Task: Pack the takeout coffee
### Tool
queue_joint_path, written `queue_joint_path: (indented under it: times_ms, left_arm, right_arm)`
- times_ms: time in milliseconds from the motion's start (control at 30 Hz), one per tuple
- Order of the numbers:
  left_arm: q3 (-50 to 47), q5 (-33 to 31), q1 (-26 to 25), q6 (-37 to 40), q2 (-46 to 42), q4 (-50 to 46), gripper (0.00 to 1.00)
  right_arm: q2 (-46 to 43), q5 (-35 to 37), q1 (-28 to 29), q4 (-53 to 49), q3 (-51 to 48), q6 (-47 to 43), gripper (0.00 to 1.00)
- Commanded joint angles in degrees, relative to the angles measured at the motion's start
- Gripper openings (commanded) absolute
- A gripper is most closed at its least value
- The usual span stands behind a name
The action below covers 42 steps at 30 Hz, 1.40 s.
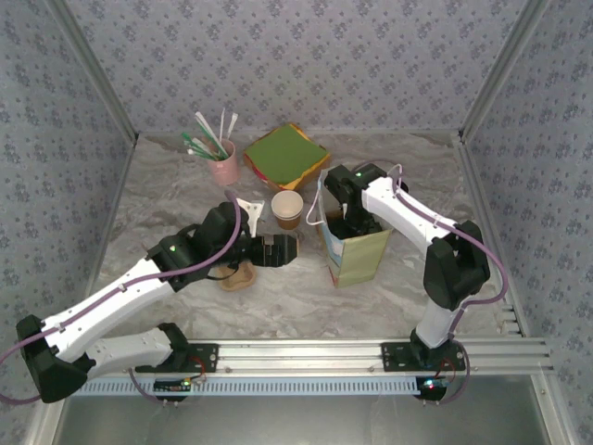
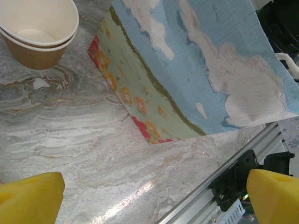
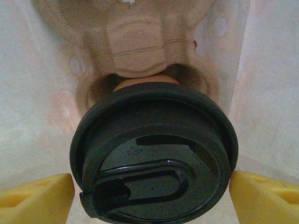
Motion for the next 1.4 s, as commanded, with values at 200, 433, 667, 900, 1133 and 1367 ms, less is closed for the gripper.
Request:
queue_joint_path:
  times_ms: [200, 433, 667, 900, 1133, 1367]
  left_arm:
    - [0.19, 0.64, -0.35, -0.27, -0.34, 0.96, 1.00]
    - [0.19, 0.61, -0.35, -0.21, -0.27, 0.99, 1.00]
    - [0.16, 0.75, -0.35, -0.10, -0.29, 0.98, 1.00]
    - [0.27, 0.65, -0.39, 0.00, -0.34, 0.97, 1.00]
    - [0.38, 0.46, -0.35, 0.14, -0.33, 0.88, 1.00]
    - [0.74, 0.29, -0.35, 0.44, -0.20, 0.85, 1.00]
  right_arm:
    - [-1.66, 0.47, 0.54, -2.35, 1.60, 1.21, 0.88]
    - [-1.86, 0.62, 0.66, -2.83, 2.04, 1.32, 0.88]
    - [-1.93, 0.65, 0.78, -2.92, 2.13, 1.50, 0.88]
    - [-2.35, 0.79, 1.11, -3.37, 2.65, 1.67, 0.88]
    - [-3.18, 0.82, 1.39, -3.91, 3.16, 2.11, 0.88]
    - [-3.57, 1.06, 1.64, -4.85, 4.13, 2.37, 0.88]
